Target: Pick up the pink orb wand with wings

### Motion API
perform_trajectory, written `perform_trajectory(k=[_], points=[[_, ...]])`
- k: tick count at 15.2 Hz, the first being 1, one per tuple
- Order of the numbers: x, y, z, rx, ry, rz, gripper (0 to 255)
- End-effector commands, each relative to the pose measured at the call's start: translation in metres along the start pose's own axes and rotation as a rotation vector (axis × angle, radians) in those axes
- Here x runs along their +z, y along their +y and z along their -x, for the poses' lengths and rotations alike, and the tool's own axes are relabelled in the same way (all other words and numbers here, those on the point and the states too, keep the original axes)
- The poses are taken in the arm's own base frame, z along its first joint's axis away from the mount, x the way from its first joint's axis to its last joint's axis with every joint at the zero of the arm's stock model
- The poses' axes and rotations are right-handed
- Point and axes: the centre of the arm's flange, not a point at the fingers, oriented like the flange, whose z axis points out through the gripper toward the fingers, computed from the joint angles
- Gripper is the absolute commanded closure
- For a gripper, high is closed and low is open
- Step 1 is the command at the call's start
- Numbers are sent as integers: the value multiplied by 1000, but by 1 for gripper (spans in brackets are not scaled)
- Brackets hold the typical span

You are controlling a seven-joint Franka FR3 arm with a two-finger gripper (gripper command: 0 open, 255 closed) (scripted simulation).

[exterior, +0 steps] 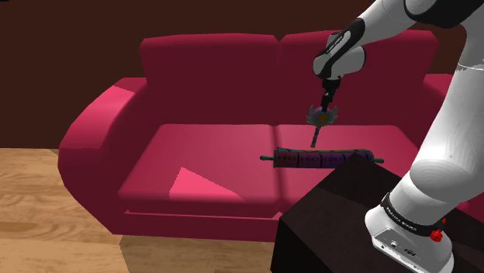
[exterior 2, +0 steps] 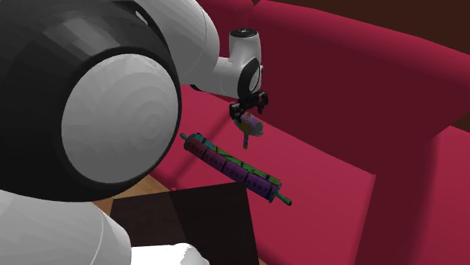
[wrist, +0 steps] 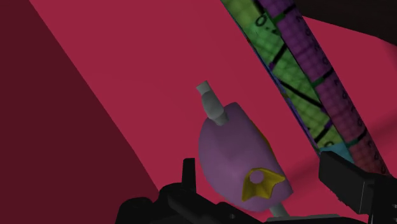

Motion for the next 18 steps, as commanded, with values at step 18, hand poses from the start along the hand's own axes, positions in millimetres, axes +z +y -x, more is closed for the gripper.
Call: perform_trajectory(k=[18], points=[[-40,4,3,0,0,0,255]])
